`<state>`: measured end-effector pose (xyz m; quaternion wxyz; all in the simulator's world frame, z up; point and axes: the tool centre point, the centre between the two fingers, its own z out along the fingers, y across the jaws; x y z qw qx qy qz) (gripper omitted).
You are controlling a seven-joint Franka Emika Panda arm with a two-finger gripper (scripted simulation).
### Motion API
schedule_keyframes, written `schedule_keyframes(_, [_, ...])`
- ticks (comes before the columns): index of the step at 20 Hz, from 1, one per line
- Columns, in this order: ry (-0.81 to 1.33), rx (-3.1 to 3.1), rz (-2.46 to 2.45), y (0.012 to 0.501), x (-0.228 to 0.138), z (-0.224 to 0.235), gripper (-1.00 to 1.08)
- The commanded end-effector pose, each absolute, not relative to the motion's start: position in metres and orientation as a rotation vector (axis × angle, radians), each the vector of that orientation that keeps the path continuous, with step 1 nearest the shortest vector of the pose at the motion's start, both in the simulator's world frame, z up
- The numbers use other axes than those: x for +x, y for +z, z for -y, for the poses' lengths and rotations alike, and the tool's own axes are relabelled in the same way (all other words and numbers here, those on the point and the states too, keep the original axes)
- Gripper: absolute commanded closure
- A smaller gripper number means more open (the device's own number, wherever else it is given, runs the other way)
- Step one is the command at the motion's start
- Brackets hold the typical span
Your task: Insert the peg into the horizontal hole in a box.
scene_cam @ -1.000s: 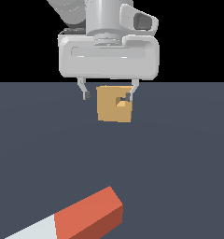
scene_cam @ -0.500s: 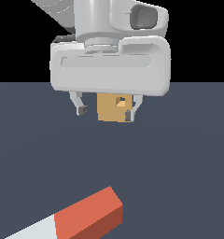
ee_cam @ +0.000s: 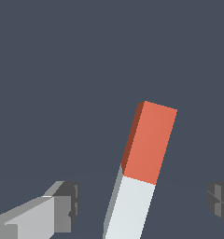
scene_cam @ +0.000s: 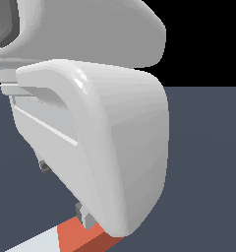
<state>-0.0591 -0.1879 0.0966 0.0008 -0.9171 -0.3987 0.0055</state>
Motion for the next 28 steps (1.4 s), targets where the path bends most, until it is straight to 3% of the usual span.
schedule_keyframes(1, [0.011, -2.939, 1.110, 0.087, -0.074, 0.206, -0.92])
schedule_keyframes(10, [0.001, -3.026, 0.847, 0.069, -0.108, 0.234, -0.92])
schedule_keyframes(28, [0.000, -3.027, 0.840, 0.020, -0.109, 0.234, -0.92])
